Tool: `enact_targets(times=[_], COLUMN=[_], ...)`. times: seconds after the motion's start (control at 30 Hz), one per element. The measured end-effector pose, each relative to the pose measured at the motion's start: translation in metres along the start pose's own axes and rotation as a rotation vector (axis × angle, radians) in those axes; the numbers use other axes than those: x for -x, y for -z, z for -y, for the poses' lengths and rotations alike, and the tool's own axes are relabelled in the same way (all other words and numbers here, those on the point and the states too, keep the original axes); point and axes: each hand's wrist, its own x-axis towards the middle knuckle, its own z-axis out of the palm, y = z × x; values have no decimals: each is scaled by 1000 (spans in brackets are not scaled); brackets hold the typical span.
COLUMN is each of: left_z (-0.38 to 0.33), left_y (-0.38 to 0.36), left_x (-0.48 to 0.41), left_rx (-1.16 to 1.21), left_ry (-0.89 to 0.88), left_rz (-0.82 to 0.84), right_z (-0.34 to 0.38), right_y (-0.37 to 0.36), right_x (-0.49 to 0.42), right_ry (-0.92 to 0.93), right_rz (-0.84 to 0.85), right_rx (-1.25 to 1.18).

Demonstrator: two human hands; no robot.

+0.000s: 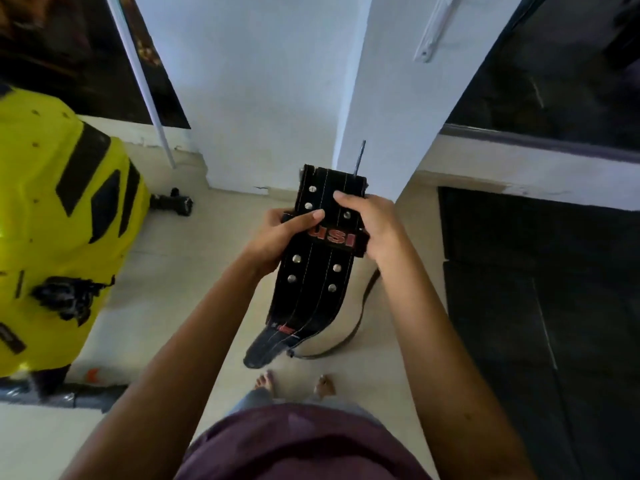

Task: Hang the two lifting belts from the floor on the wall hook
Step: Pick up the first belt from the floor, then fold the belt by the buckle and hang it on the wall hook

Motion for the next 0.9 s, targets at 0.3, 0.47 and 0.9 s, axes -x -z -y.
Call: enact_targets(times=[0.3,0.47,0.9], left_z=[-38,-42,-36], left_y=[-7,-3,-15], left_x=[26,26,25], left_rx=[-69,-26,55], left_ry=[-221,-270,-242], left_rz=[-82,-210,-223], right_z=[13,-35,5], right_y=[3,-6,7], right_x=[30,61,42], right_ry=[91,117,235], right_rz=[259,345,319], right_rx=[-37,-10,106])
